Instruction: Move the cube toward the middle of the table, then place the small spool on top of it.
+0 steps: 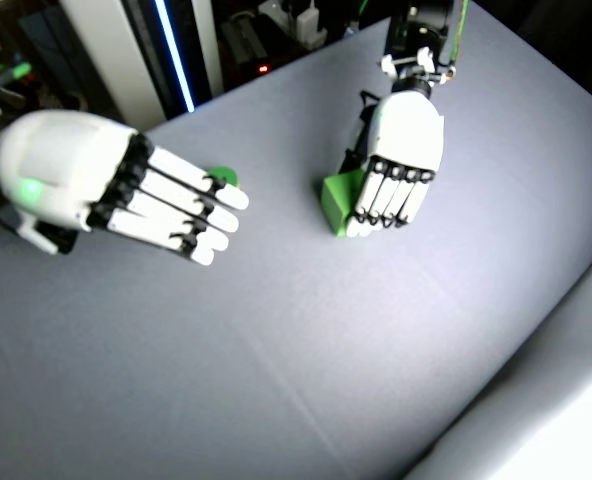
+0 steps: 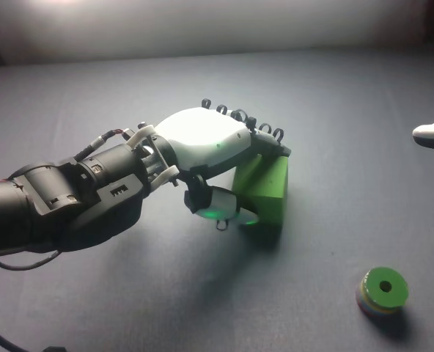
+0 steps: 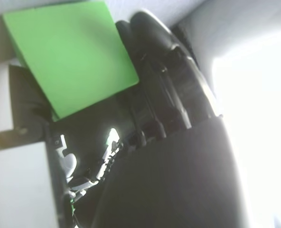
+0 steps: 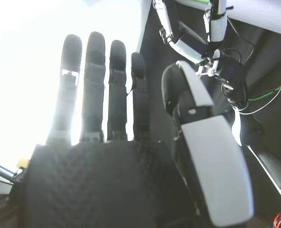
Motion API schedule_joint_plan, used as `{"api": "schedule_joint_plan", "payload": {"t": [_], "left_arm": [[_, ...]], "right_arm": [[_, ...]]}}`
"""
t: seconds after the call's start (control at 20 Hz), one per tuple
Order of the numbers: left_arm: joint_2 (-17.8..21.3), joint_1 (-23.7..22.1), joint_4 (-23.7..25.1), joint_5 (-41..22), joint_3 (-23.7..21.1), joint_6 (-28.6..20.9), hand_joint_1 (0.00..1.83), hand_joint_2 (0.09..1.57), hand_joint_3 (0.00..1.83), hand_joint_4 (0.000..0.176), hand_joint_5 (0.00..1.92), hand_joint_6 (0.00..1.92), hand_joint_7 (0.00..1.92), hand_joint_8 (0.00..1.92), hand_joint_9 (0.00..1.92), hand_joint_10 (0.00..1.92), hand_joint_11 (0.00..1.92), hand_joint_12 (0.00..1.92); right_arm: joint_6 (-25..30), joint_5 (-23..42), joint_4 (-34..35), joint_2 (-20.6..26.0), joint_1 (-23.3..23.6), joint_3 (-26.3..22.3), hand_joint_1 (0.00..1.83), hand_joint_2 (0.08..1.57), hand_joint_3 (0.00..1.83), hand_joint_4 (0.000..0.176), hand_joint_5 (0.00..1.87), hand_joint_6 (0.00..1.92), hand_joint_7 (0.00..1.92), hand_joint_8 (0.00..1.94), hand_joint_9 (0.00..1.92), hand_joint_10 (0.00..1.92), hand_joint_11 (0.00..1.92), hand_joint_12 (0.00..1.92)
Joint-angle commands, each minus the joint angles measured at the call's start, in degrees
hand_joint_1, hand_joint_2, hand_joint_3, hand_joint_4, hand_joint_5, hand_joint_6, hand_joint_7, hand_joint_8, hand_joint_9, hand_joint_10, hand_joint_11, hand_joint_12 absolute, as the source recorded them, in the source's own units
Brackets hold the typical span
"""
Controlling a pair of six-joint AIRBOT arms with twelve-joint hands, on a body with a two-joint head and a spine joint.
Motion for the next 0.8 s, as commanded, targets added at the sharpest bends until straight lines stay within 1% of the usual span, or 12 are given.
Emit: {"api": "schedule_joint_plan", "payload": {"t": [0.0,0.1,0.15,0.2,0.25,0.3,0.45,0.5,0.55,0.65,0.7,0.75], "left_arm": [[0.2,-0.2,-0.4,-6.1,0.2,-0.1,0.86,0.99,0.00,0.022,0.46,0.00,0.42,0.00,0.49,0.01,0.25,0.67],[0.5,-0.2,-0.7,-6.5,0.1,-0.1,0.87,0.97,0.00,0.038,0.38,0.00,0.34,0.00,0.39,0.00,0.21,0.62],[0.8,-0.1,-0.9,-6.9,0.0,-0.1,0.85,0.93,0.00,0.124,0.27,0.00,0.21,0.00,0.22,0.00,0.02,0.79],[1.1,-0.1,-1.3,-7.4,-0.1,-0.1,0.85,0.93,0.00,0.124,0.27,0.00,0.21,0.00,0.22,0.00,0.02,0.79],[1.6,0.0,-1.7,-8.3,-0.4,-0.1,0.85,0.93,0.00,0.163,0.23,0.00,0.17,0.00,0.16,0.00,0.00,0.70],[2.2,0.1,-2.1,-9.2,-0.8,-0.1,0.84,0.93,0.00,0.173,0.18,0.00,0.13,0.00,0.14,0.00,0.00,0.64],[6.3,1.4,-4.1,-13.6,-3.9,1.4,0.83,0.91,0.00,0.176,0.11,0.00,0.07,0.00,0.11,0.00,0.00,0.71],[8.5,2.4,-5.4,-15.7,-5.7,2.5,0.90,0.90,0.00,0.157,0.14,0.01,0.07,0.00,0.05,0.00,0.00,0.50],[10.5,3.3,-6.3,-17.4,-7.1,3.2,0.88,0.92,0.01,0.138,0.17,0.01,0.10,0.01,0.07,0.02,0.00,0.44],[14.5,5.5,-8.3,-21.2,-10.1,4.7,0.84,0.94,0.01,0.130,0.18,0.01,0.11,0.01,0.06,0.01,0.00,0.33],[16.5,7.1,-9.5,-24.0,-11.6,5.2,0.76,0.96,0.01,0.161,0.17,0.00,0.11,0.00,0.07,0.01,0.00,0.32],[20.2,10.6,-11.1,-29.4,-14.6,5.3,0.62,0.96,0.01,0.175,0.15,0.00,0.09,0.00,0.07,0.00,0.00,0.24]], "right_arm": [[0.2,7.0,0.9,0.1,0.6,0.3,0.67,1.41,0.00,0.000,0.54,0.00,0.65,0.01,0.69,0.01,0.28,0.95],[0.2,7.0,0.9,0.1,0.6,0.3,0.68,1.41,0.00,0.000,0.53,0.00,0.65,0.00,0.68,0.00,0.27,0.94],[0.2,7.0,0.9,0.1,0.6,0.3,0.68,1.41,0.00,0.000,0.51,0.00,0.63,0.00,0.67,0.00,0.27,0.90],[0.2,7.0,0.9,0.1,0.6,0.3,0.68,1.41,0.00,0.000,0.51,0.00,0.63,0.00,0.67,0.00,0.27,0.90],[0.2,7.0,0.8,0.1,0.6,0.3,0.69,1.42,0.00,0.000,0.50,0.00,0.62,0.00,0.65,0.00,0.25,0.90],[0.3,7.0,0.7,0.1,0.6,0.3,0.70,1.42,0.00,0.000,0.49,0.00,0.62,0.00,0.65,0.00,0.24,0.90],[0.9,7.0,-1.1,0.2,0.8,0.3,0.74,1.41,0.00,0.000,0.45,0.00,0.56,0.00,0.62,0.00,0.22,0.88],[1.0,6.5,-2.3,0.2,1.2,0.3,0.78,1.37,0.00,0.000,0.46,0.00,0.56,0.00,0.59,0.00,0.21,0.86],[1.1,5.5,-3.4,0.2,1.7,0.2,0.81,1.34,0.00,0.000,0.37,0.00,0.46,0.00,0.49,0.00,0.15,0.83],[1.7,2.5,-6.4,0.3,3.2,0.3,0.84,1.31,0.00,0.000,0.33,0.00,0.45,0.00,0.50,0.01,0.15,0.83],[2.2,1.1,-8.0,0.3,3.9,0.4,0.88,1.26,0.00,0.000,0.33,0.00,0.46,0.00,0.49,0.00,0.14,0.87],[3.3,-1.6,-11.2,0.3,5.2,0.5,0.83,1.21,0.00,0.000,0.33,0.00,0.43,0.00,0.49,0.00,0.18,0.84]]}}
